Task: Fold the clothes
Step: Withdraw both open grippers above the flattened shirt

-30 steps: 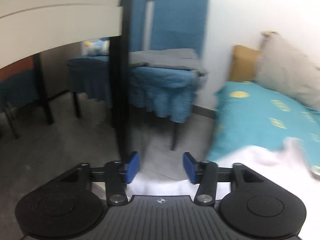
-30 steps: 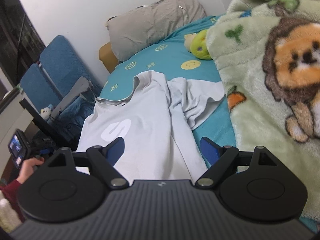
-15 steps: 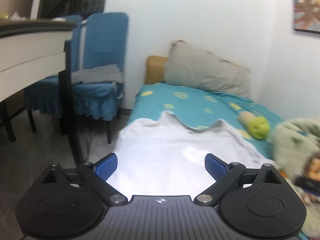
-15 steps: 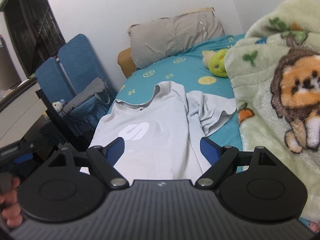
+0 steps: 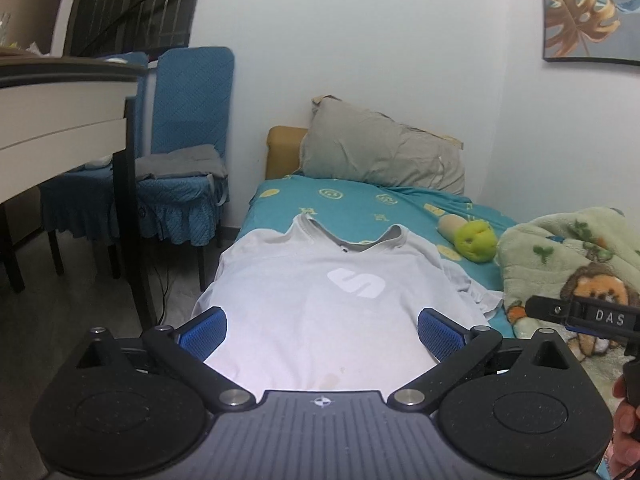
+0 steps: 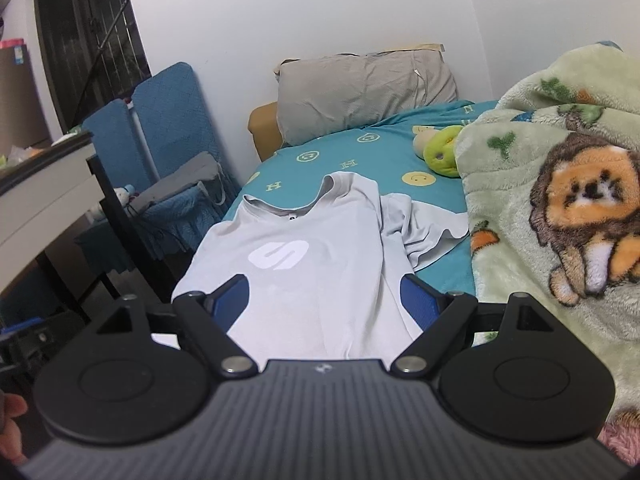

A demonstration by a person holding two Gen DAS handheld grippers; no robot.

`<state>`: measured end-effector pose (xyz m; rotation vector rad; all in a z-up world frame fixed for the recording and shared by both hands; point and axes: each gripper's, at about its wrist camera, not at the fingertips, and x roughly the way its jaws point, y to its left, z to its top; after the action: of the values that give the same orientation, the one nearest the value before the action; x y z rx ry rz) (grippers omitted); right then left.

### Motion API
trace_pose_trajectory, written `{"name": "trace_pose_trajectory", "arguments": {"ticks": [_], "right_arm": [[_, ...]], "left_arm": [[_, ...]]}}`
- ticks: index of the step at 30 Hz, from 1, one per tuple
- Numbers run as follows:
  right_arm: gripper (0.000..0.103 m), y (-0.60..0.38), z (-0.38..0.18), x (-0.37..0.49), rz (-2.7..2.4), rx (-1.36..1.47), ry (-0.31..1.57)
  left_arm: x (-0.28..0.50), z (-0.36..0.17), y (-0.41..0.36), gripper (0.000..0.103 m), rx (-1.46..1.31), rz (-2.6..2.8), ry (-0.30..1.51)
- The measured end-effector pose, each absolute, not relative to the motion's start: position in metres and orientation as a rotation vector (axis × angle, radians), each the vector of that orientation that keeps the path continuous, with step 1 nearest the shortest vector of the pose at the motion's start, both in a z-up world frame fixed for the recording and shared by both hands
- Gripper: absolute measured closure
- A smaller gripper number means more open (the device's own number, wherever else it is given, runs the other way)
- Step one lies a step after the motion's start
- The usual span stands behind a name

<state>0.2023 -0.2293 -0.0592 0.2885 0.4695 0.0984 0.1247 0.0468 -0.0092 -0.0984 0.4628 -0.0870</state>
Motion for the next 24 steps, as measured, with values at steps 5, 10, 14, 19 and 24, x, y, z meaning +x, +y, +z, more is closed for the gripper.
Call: {"name": "trace_pose_trajectory", "arguments": {"ticks": [5,10,14,19,24], "right_arm": [[0.019,-0.231,-0.067,0.206,0.073,0.298,0.488],[0.019,-0.232,-0.073,0.213,0.059,0.317,0.505],[0.019,-0.233,-0.076,0.218,0.058,0.329,0.512],[0.021,-0.240,-0.078,0.223,0.052,0.372,0.512],[0.030,-0.265,-0.086,0.238,0.024,0.508,0.519]], "left_arm": [[0.128,-0.011,0.056,0.000,-0.136,-0.094,0.475],[0.129,-0.016,0.053,0.000,-0.122,-0.097,0.494],[0.132,-0.018,0.049,0.000,-0.117,-0.097,0.500],[0.134,-0.021,0.044,0.000,-0.115,-0.094,0.511],[0.138,-0.025,0.038,0.000,-0.122,-0.101,0.528]]}}
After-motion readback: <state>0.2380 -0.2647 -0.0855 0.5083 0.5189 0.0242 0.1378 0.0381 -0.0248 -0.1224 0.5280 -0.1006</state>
